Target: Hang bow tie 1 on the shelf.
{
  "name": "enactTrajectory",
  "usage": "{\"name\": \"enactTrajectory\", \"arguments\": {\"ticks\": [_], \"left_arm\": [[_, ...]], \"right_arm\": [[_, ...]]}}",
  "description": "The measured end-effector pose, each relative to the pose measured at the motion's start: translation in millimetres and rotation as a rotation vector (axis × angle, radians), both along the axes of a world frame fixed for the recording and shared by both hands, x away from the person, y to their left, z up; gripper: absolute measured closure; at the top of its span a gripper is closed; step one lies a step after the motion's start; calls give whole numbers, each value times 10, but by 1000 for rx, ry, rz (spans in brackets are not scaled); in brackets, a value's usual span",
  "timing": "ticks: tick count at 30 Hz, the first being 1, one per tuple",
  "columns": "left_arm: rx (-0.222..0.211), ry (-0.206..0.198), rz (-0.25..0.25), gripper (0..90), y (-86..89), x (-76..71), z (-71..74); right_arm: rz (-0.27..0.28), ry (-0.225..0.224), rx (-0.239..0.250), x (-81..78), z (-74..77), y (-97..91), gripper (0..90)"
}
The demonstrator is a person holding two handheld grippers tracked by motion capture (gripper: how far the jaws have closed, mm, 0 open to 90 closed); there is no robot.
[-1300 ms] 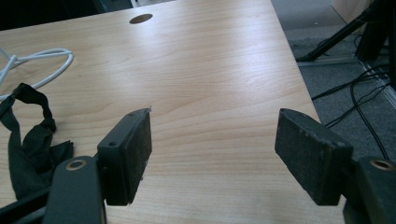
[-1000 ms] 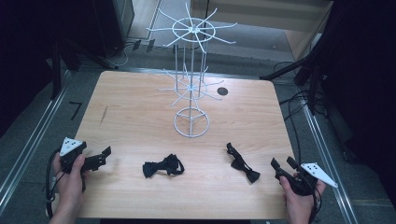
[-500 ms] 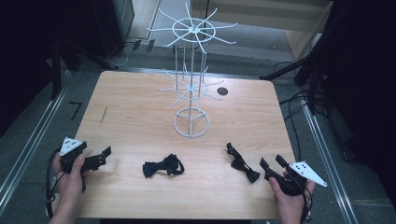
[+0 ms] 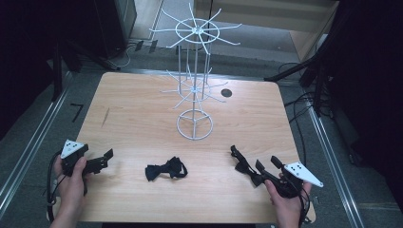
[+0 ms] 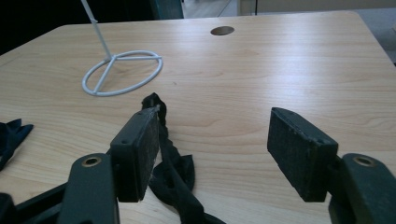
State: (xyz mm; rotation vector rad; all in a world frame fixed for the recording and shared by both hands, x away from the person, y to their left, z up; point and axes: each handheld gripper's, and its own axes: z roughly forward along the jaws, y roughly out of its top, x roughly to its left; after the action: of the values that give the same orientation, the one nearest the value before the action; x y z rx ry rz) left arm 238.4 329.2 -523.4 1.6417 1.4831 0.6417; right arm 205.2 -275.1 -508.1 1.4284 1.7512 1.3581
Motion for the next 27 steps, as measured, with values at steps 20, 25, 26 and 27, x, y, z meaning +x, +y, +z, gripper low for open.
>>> {"name": "enactTrajectory", "arguments": {"ticks": [20,25,26,27], "left_arm": [[-5,1,-1,2,3,1,-1],[-4,1,-2,2,4,0,0],[-3,1,-3,2,5,1,0],[-4,1,-2,1,4,0,0]], "right_arm": [[60,2,-23,91,71,377,365],[86,4,-24,112,73,500,366],[90,8,-23,114,73,527,370],[98,8,-24,120,72,552,377]]}}
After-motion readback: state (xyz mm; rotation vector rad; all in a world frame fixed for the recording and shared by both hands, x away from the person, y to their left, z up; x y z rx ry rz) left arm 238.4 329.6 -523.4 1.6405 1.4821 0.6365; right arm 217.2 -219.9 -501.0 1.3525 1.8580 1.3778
